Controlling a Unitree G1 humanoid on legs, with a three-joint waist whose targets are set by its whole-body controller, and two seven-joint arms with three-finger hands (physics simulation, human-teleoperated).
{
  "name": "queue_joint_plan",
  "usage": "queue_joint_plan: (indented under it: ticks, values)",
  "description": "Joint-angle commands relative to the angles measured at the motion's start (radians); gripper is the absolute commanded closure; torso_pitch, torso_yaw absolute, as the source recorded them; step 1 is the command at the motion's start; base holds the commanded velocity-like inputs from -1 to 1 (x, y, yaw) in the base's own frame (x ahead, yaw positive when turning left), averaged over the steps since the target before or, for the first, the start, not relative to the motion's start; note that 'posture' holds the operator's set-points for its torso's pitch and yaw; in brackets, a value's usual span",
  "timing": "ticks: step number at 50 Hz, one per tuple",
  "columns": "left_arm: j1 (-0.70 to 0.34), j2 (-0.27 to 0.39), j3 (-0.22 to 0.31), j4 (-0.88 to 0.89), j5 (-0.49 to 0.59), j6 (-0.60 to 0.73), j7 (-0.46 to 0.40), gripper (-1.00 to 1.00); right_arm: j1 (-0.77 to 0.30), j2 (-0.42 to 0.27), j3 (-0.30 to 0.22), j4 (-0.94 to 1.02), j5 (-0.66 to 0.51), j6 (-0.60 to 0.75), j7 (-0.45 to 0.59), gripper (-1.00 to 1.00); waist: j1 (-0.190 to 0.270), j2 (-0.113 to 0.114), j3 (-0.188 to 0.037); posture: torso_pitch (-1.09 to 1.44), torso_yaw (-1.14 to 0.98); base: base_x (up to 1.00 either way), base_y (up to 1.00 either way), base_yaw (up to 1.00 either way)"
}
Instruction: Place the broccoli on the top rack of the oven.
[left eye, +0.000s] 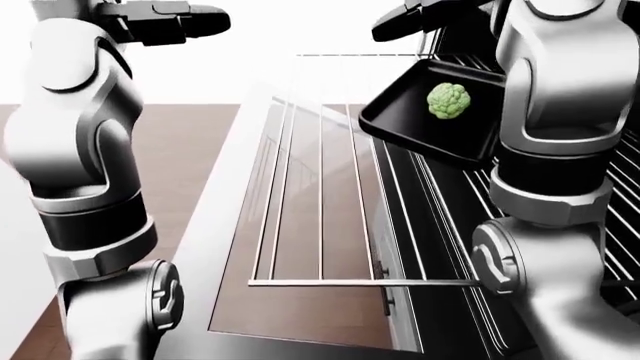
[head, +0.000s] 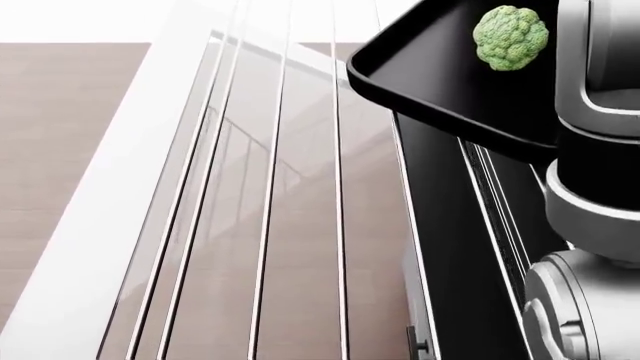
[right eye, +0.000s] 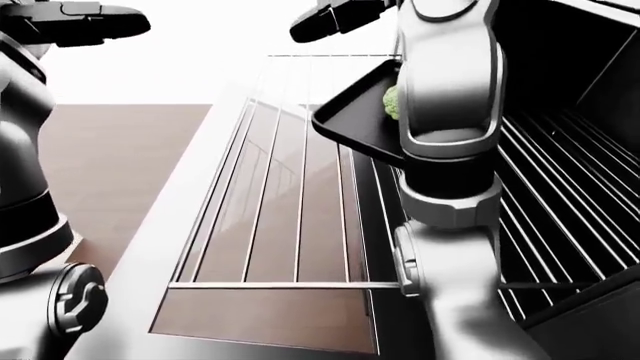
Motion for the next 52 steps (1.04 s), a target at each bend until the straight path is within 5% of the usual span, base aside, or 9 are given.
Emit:
queue_joint_plan:
  ticks: [1, 17, 52]
  values:
    - [-0.045, 0.017, 0.008, -0.02, -0.003, -0.035, 0.008, -1.0, -0.03, -0.009, -0.008, -0.017, -0.015, -0.048, -0.005, -1.0, 0.001, 0.008, -0.024, 0.0, 0.0, 0.0, 0.0, 0.0]
    - [-0.125, 0.046, -0.004, 0.024, 0.006, -0.19, 0.039, -1.0, -0.099, -0.035, -0.013, 0.069, -0.063, -0.299, -0.008, -1.0, 0.0, 0.015, -0.017, 0.0, 0.0, 0.0, 0.0, 0.0]
    - [-0.145, 0.073, 0.013, -0.008, -0.023, -0.353, 0.101, -1.0, -0.133, -0.034, -0.014, 0.052, -0.089, -0.514, -0.034, -1.0, -0.007, 0.021, -0.006, 0.0, 0.0, 0.0, 0.0, 0.0]
